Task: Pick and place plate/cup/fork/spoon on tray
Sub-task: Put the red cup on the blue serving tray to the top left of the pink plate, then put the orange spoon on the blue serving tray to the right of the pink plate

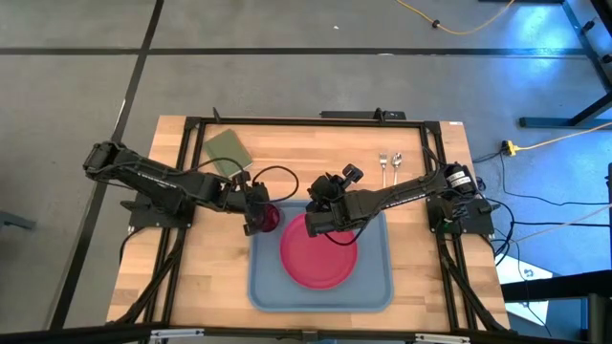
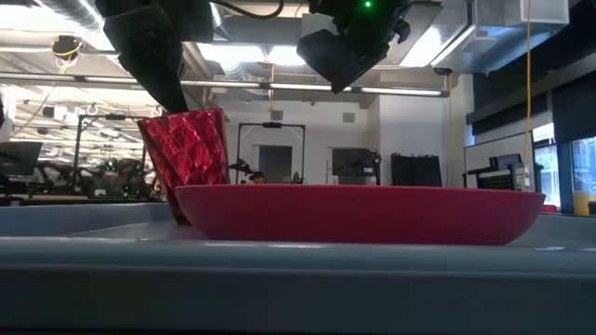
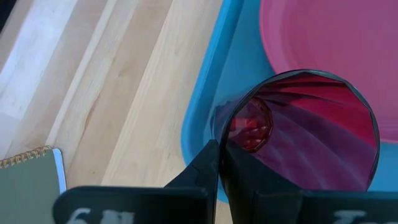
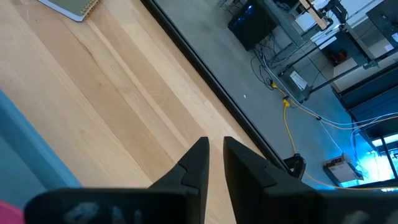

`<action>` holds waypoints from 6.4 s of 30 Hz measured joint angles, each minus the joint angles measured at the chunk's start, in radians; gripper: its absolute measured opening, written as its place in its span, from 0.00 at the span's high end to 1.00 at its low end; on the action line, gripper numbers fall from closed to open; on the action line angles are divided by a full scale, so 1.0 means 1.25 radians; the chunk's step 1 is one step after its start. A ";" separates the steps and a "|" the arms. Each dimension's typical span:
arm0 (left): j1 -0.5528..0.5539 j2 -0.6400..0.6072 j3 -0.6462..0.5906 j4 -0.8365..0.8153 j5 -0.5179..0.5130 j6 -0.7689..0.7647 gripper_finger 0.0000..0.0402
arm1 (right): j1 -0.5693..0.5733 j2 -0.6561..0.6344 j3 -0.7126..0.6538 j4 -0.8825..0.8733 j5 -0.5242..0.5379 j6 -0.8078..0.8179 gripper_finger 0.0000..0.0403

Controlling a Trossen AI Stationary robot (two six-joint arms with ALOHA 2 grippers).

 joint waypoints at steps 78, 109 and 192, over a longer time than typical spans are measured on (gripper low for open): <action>0.000 -0.001 0.000 0.046 0.023 0.015 0.89 | 0.000 0.000 0.000 0.003 -0.021 -0.024 0.87; 0.000 0.000 0.000 0.029 -0.021 0.020 0.87 | 0.000 0.000 0.000 0.003 -0.021 -0.024 0.87; 0.148 0.000 0.165 0.066 -0.080 0.329 0.88 | -0.325 -0.652 -0.845 0.478 -0.381 0.070 0.87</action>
